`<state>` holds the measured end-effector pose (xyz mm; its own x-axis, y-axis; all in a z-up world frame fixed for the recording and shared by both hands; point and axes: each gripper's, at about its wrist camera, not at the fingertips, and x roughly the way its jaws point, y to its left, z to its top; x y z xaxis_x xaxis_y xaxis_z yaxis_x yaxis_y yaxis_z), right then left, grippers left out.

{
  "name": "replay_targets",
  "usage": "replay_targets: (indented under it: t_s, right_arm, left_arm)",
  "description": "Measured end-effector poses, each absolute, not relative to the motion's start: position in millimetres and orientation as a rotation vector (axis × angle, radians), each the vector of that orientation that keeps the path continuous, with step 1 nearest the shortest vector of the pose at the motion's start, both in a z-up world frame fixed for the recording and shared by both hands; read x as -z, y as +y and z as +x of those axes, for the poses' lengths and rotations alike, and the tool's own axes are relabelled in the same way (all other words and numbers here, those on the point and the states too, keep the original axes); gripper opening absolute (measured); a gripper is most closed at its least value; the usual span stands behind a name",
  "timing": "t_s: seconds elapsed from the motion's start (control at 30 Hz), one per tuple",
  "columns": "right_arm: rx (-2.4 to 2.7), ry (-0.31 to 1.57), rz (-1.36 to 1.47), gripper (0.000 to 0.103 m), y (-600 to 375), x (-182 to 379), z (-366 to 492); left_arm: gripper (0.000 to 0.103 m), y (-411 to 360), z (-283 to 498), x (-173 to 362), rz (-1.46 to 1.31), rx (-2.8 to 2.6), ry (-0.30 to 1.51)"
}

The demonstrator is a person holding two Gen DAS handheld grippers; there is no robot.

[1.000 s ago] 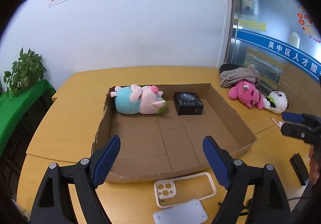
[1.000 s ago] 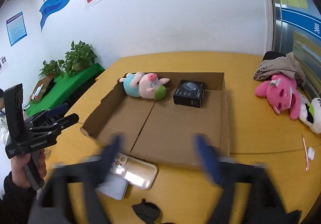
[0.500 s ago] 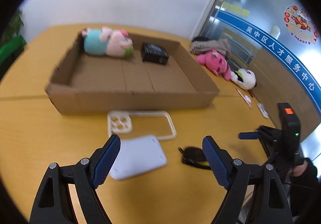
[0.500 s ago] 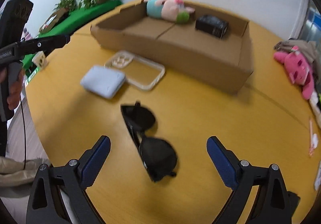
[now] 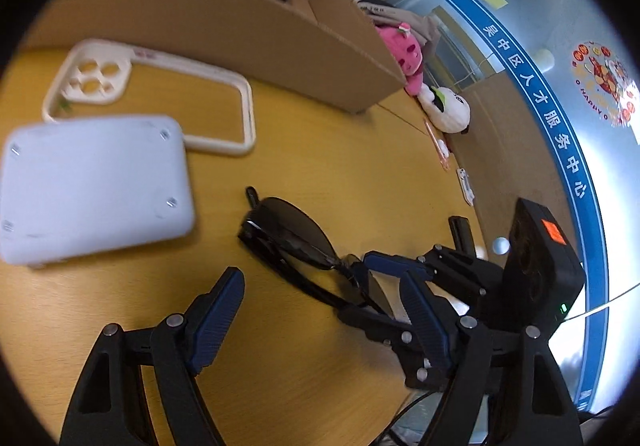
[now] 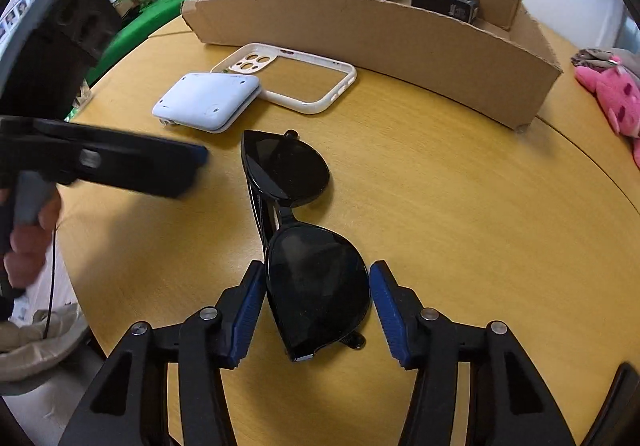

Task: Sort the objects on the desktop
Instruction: 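Move the right tool back to the black sunglasses on the table, then close the right tool on the black sunglasses and lift them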

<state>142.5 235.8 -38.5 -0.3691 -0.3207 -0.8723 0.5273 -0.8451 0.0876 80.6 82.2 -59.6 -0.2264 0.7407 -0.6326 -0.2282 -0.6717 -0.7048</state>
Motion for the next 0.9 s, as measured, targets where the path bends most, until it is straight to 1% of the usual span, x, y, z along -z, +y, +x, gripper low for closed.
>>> replay_targets:
  t_s: [0.03, 0.07, 0.1, 0.13, 0.17, 0.2, 0.33, 0.63, 0.67, 0.7, 0.77, 0.9]
  right_arm:
    - [2.229, 0.263, 1.351, 0.058, 236.2, 37.5, 144.8]
    - [2.231, 0.241, 1.351, 0.057, 236.3, 36.8, 147.3]
    - [2.23, 0.223, 1.352, 0.056, 236.0, 36.5, 149.7]
    - [2.219, 0.207, 1.357, 0.056, 234.9, 37.3, 151.6]
    - [2.208, 0.197, 1.354, 0.056, 233.6, 38.1, 153.4]
    - [2.206, 0.19, 1.349, 0.056, 233.0, 38.0, 155.0]
    - [2.221, 0.151, 1.353, 0.056, 234.7, 36.4, 156.9]
    - [2.233, 0.144, 1.347, 0.058, 231.2, 34.6, 159.0]
    - [2.231, 0.132, 1.347, 0.059, 232.4, 34.0, 159.1]
    - [2.226, 0.118, 1.346, 0.064, 233.2, 33.5, 158.8]
    - [2.209, 0.103, 1.347, 0.07, 232.0, 32.8, 157.7]
    - [2.226, 0.141, 1.342, 0.073, 221.8, 32.6, 152.2]
  left_arm:
    - [0.065, 83.7, 79.0, 65.6, -1.396, -1.919, -0.67]
    - [0.063, 83.7, 77.9, 69.4, -1.394, -1.899, -0.699]
    - [0.058, 82.9, 76.8, 71.4, -1.391, -1.894, -0.715]
    - [0.05, 81.6, 75.8, 72.3, -1.393, -1.894, -0.724]
    - [0.045, 79.9, 74.9, 73.4, -1.399, -1.896, -0.731]
    - [0.035, 78.1, 74.1, 75.4, -1.407, -1.896, -0.741]
    - [0.034, 73.0, 73.7, 79.2, -1.4, -1.88, -0.784]
    - [0.034, 73.4, 71.6, 76.9, -1.398, -1.883, -0.762]
    - [0.034, 73.6, 71.1, 76.7, -1.397, -1.883, -0.76]
    - [0.034, 73.9, 70.9, 76.6, -1.396, -1.884, -0.757]
    - [0.034, 75.3, 71.3, 76.3, -1.395, -1.88, -0.749]
    - [0.034, 77.0, 72.4, 78.0, -1.391, -1.863, -0.746]
